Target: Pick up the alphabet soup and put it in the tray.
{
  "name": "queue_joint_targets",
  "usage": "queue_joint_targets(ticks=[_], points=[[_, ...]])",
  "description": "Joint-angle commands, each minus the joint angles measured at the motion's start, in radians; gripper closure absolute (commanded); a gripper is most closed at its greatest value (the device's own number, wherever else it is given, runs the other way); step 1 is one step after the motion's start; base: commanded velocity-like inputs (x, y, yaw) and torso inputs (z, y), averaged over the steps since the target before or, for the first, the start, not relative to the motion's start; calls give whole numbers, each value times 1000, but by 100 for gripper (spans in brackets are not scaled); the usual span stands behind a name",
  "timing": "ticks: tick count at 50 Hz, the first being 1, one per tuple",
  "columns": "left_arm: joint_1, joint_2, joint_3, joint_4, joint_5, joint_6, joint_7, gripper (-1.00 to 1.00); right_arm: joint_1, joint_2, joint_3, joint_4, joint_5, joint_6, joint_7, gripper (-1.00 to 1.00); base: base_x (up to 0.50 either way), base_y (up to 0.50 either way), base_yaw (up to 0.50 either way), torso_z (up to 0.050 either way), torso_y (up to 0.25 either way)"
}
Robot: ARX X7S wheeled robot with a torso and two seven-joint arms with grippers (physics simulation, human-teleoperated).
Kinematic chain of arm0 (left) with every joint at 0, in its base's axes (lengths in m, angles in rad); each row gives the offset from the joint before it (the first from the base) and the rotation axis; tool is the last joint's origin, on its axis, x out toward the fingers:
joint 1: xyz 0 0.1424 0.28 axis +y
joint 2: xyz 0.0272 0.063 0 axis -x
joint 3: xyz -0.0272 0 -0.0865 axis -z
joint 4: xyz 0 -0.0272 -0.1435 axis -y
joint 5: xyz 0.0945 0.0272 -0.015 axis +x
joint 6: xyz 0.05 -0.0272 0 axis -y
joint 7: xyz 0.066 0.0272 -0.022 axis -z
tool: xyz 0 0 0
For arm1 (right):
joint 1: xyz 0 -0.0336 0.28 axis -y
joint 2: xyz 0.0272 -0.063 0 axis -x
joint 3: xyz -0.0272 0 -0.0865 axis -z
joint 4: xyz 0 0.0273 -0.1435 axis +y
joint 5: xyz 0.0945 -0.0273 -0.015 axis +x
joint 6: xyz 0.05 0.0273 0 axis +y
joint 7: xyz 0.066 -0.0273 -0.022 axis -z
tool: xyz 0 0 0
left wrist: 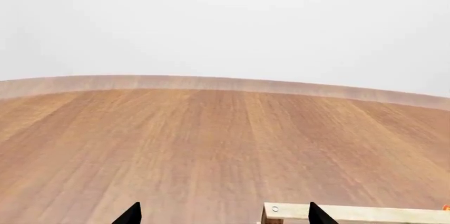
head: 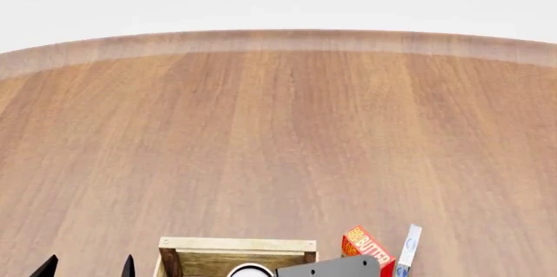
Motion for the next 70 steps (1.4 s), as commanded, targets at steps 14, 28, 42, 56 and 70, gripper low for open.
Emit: queue_joint_targets(ticks=[14,28,42,56,70], points=[[0,-6,7,3,-9,2,-6,-100,1,-6,-52,46,-50,2,1,100,0,0,0,0,1],[-1,-9,11,1,-10,6,-11,-100,-5,-5,-65,76,-55,-3,3,100,0,0,0,0,1],[-3,-12,15,-1,-13,7,-15,-100,-18,-5,-97,141,-89,-50,-32,100,0,0,0,1,0],[-2,-17,18,1,-17,8,-19,-100,-27,-5,-122,194,-116,-87,-52,100,0,0,0,0,1],[-5,-18,23,-1,-19,10,-22,-100,-36,-7,-135,226,-125,-109,-62,100,0,0,0,0,1]])
